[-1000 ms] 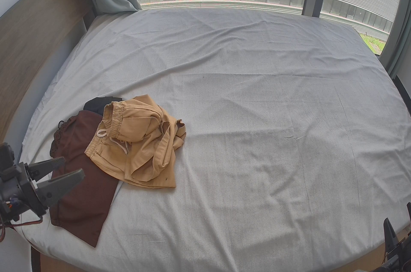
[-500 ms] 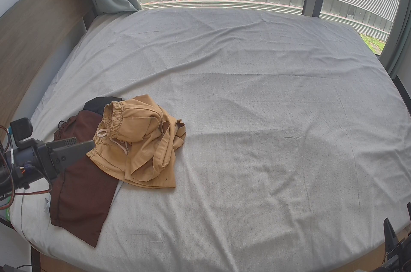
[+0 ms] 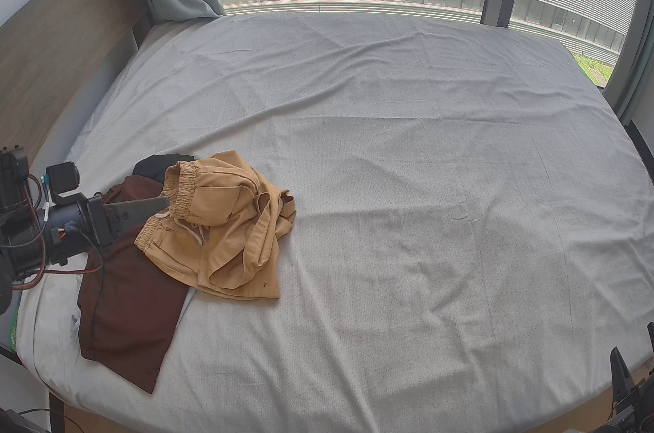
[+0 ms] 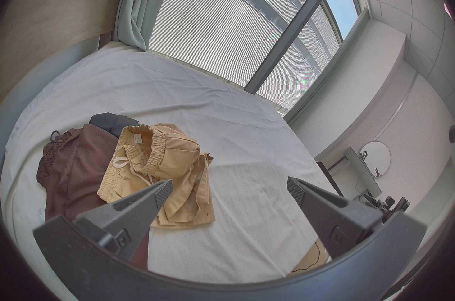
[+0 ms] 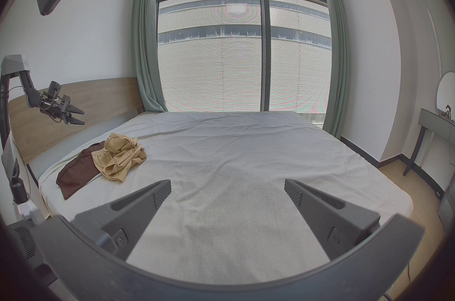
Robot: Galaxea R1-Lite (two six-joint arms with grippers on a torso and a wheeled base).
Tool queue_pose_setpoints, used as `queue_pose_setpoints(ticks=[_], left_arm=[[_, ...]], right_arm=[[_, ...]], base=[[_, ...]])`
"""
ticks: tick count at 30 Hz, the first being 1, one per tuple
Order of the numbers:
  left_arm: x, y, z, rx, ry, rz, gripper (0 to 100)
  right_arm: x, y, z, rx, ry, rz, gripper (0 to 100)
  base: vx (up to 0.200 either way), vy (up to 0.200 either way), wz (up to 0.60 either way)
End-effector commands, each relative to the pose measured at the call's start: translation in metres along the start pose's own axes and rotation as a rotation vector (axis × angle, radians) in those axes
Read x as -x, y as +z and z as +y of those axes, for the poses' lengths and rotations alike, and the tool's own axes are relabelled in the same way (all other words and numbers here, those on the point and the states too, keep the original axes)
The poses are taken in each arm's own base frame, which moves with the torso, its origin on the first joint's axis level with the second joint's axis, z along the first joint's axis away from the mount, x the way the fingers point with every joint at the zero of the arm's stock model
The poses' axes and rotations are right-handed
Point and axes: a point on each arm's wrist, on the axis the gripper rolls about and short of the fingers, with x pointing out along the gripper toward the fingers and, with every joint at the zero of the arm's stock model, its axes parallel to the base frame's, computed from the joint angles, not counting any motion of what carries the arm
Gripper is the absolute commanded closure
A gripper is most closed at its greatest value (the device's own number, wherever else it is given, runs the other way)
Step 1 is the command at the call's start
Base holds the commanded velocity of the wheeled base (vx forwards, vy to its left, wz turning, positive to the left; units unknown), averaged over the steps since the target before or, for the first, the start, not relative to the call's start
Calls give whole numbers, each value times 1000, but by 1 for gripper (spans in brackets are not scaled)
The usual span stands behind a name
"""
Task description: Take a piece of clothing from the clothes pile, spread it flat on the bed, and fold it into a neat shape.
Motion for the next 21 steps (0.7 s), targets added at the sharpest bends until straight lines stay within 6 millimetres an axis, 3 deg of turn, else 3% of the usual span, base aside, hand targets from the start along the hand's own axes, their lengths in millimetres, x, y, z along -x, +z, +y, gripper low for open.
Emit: queue_pose_setpoints(ticks=[1,9,21], left_arm=[[-22,2,20,23,14,24,0],[-45,15,48,28,24,10,0],[-86,9,84,43,2,29,0]], right_arm=[[0,-5,0,0,1,6,0],[0,-5,0,0,1,6,0],[0,-5,0,0,0,6,0]], base=[[0,0,0],[0,0,0],[0,0,0]])
